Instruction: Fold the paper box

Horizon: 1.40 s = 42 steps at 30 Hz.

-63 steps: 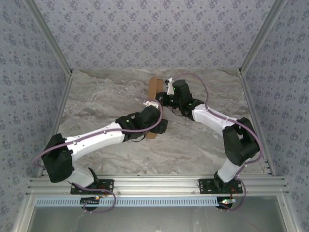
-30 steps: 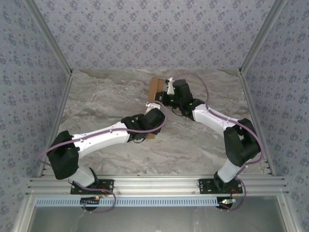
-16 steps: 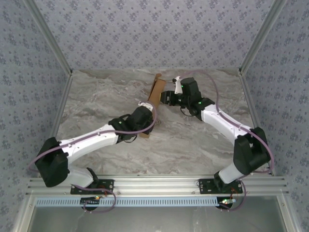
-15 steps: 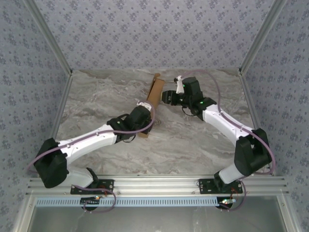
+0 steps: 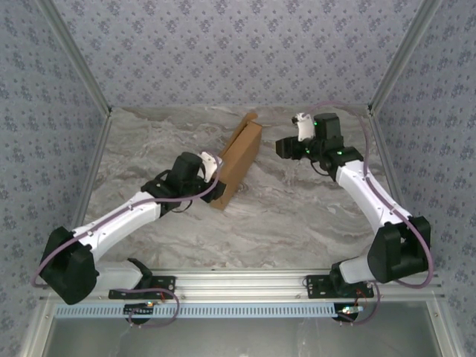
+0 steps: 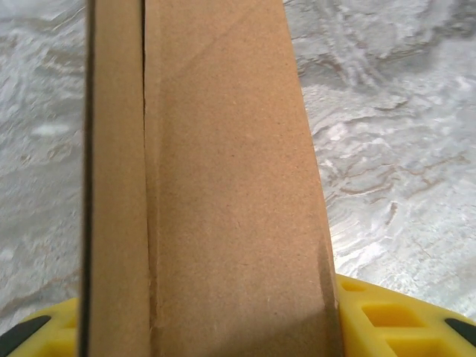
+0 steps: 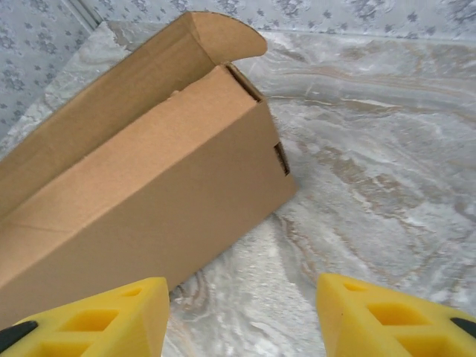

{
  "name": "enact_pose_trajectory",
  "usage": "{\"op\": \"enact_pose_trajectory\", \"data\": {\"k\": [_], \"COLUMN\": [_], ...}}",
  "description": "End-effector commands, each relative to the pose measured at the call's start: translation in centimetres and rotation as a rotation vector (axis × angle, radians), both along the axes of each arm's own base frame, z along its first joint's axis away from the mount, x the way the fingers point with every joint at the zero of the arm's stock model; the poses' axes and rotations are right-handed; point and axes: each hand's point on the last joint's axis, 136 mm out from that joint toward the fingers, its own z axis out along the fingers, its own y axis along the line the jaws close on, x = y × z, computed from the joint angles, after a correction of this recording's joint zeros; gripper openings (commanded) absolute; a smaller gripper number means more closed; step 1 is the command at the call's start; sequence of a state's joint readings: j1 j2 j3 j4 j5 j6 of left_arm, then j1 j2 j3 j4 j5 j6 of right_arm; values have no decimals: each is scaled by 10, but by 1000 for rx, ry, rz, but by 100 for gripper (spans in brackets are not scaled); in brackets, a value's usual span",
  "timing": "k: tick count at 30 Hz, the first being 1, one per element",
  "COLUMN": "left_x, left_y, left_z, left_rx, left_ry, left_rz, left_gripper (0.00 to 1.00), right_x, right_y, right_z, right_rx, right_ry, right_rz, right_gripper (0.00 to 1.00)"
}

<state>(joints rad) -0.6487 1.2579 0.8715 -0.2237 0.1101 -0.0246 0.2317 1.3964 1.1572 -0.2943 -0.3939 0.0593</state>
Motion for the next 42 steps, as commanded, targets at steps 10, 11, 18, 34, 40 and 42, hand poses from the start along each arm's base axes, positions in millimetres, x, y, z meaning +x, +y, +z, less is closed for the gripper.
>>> {"op": "enact_pose_trajectory", "data": {"k": [10, 11, 18, 34, 40, 42], "left_x": [-3, -4, -6, -8, -6, -6], "left_y": [2, 3, 18, 26, 24, 23], "left_z": [50, 50, 40, 33, 32, 32], "left_rx": [-102, -101, -15, -14, -27, -28], "left_ry": [-226, -231, -134, -166, -157, -153], "left_rz": [-490, -511, -629, -742, -748, -747], "left_gripper": [28, 28, 30, 36, 36, 36], "right_x": [-5, -8, -13, -20, -23, -22], "right_y": [-18, -16, -11, 0, 10, 11], "right_z": [52, 51, 44, 25, 12, 10], "right_rx": [-60, -64, -176, -329, -341, -350], "right_ry": [-208, -212, -265, -197, -135, -129], "right_rz": [247, 277, 363, 550, 625, 634], "right_gripper": [57, 57, 53, 47, 40, 35]}}
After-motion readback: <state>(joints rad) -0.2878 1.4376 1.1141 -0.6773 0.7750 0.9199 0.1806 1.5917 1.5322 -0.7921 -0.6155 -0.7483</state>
